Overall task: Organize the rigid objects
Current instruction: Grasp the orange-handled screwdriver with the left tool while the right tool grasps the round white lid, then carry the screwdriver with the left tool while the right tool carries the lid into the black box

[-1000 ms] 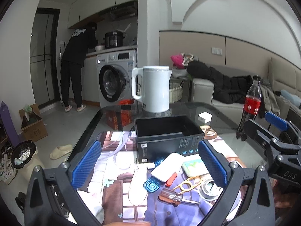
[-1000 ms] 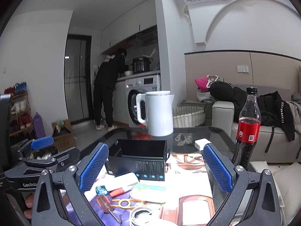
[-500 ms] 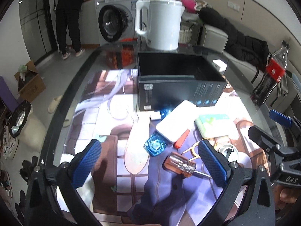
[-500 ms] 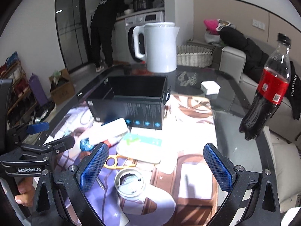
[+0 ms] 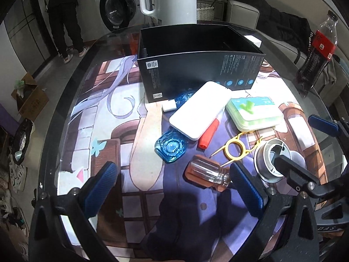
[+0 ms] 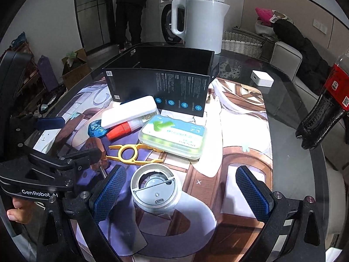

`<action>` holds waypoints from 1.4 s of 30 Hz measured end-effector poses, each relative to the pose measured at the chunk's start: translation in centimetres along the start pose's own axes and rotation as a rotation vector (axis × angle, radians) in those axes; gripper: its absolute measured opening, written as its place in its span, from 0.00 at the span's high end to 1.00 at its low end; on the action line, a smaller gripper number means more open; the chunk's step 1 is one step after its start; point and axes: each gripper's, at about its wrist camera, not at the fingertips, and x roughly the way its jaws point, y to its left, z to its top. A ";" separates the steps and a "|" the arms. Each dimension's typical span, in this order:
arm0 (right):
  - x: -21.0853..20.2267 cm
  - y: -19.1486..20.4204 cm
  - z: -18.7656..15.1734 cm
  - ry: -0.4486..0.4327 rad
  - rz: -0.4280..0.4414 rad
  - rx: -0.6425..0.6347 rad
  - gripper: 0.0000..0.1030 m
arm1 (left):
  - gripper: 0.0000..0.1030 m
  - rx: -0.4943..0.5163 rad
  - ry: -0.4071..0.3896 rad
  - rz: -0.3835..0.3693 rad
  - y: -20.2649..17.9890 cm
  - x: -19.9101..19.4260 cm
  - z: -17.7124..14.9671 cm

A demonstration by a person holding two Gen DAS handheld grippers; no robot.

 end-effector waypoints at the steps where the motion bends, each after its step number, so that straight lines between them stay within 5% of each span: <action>1: 0.0 0.0 0.0 0.003 0.003 0.001 0.00 | 0.00 0.000 -0.001 -0.003 0.1 0.0 0.0; 18: -0.1 -0.1 0.1 -0.001 0.000 0.007 0.00 | 0.08 0.003 0.099 -0.078 0.1 1.6 0.0; 24: 0.8 0.8 -0.6 0.042 0.033 -0.017 0.01 | 0.36 0.061 0.124 -0.074 -0.2 1.5 -0.9; 34: 2.0 1.2 -1.4 0.090 0.073 -0.029 0.25 | 0.38 0.105 0.118 -0.075 -0.3 1.3 -1.1; 36: 1.9 1.3 -1.5 0.084 0.074 -0.037 0.29 | 0.48 0.108 0.114 -0.099 -0.4 1.1 -1.1; 38: 1.8 1.4 -1.4 0.079 0.086 -0.043 0.41 | 0.75 0.135 0.109 -0.111 -1.0 0.7 -1.3; 42: 1.5 1.6 -1.5 0.070 0.118 -0.038 0.48 | 0.77 0.175 0.089 -0.085 -1.8 0.2 -1.6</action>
